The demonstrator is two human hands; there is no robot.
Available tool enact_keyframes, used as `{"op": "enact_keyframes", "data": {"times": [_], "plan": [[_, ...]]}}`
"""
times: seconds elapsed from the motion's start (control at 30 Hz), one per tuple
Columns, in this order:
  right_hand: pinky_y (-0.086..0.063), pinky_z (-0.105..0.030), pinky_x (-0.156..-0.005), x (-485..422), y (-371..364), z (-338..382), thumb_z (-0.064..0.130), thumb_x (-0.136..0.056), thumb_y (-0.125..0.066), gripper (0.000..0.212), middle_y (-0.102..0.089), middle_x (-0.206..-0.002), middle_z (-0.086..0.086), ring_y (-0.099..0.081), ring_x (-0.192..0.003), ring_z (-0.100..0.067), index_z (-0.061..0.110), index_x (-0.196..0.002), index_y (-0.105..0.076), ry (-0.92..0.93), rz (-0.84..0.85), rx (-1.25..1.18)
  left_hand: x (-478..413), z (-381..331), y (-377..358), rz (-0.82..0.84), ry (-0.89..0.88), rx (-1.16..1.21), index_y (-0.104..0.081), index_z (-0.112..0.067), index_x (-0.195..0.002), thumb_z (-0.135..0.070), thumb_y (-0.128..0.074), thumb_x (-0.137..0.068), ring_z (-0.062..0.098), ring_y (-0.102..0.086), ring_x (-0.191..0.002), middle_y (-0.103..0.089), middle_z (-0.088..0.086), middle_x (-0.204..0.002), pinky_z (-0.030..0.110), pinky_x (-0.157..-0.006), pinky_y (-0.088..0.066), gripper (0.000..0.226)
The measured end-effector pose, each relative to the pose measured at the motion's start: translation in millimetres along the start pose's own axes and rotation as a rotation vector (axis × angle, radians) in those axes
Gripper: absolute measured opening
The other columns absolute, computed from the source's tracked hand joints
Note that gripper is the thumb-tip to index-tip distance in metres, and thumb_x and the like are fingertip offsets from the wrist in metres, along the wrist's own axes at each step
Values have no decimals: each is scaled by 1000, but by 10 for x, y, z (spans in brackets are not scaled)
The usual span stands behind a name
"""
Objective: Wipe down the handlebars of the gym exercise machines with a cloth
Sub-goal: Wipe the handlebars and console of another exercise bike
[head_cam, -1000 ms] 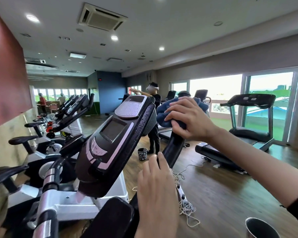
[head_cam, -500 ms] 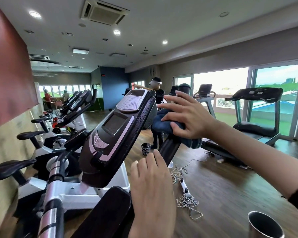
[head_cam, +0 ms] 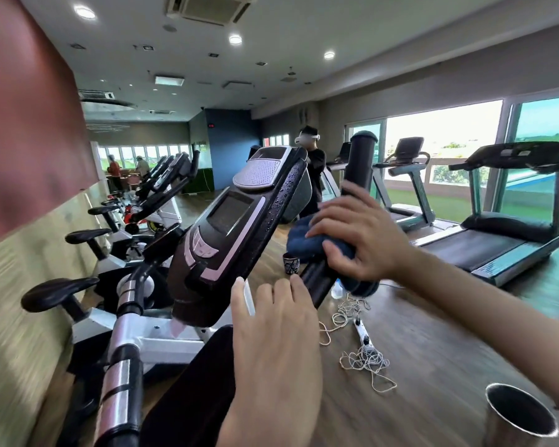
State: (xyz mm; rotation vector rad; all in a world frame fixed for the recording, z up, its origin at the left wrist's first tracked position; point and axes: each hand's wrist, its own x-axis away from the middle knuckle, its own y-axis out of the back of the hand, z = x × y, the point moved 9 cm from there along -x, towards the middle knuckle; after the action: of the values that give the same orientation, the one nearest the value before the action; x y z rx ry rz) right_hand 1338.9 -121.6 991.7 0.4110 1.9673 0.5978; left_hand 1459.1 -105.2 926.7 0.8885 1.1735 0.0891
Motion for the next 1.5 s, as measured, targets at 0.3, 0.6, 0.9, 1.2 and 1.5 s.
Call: {"op": "enact_keyframes", "data": {"times": [0.3, 0.6, 0.9, 1.2, 1.5], "plan": [[-41, -37, -99, 39, 22, 28, 26, -85, -46, 27, -69, -92, 0, -61, -95, -26, 12, -86, -70, -165, -84, -126, 124, 108, 68, 10, -109, 128, -70, -12, -110, -37, -32, -83, 12, -69, -86, -69, -8, -91, 55, -90, -48, 53], [-42, -39, -97, 121, -37, 562, 26, -83, -46, 30, -69, -95, -1, -63, -90, -26, 14, -91, -72, -34, -76, -191, 310, 331, 22, 182, -72, 223, -65, -17, -118, -46, -31, -90, 8, -65, -102, -67, -11, -111, 46, -101, -42, 53], [-38, -34, -96, 104, -27, 185, 28, -84, -41, 32, -69, -92, -3, -60, -93, -29, 10, -86, -68, -303, -90, -169, 449, 557, 97, 261, -1, 241, -59, -21, -120, -55, -28, -92, 6, -42, -110, -64, -13, -116, 45, -95, -43, 54], [-42, -39, -100, 272, -113, 1034, 26, -91, -43, 34, -69, -108, -1, -59, -104, -24, 13, -102, -73, -33, -100, -275, 506, 592, 75, 415, 130, 313, -4, -35, -148, -61, 16, -67, -15, 10, -129, -9, -25, -154, 24, -117, 10, 88], [-38, -34, -95, 160, -88, 488, 26, -90, -40, 34, -69, -99, 0, -57, -96, -26, 13, -94, -71, -280, -74, -207, 513, 552, 153, 423, 88, 326, 5, -29, -148, -60, 17, -68, -16, 28, -112, -10, -23, -151, 10, -94, 26, 86]]}}
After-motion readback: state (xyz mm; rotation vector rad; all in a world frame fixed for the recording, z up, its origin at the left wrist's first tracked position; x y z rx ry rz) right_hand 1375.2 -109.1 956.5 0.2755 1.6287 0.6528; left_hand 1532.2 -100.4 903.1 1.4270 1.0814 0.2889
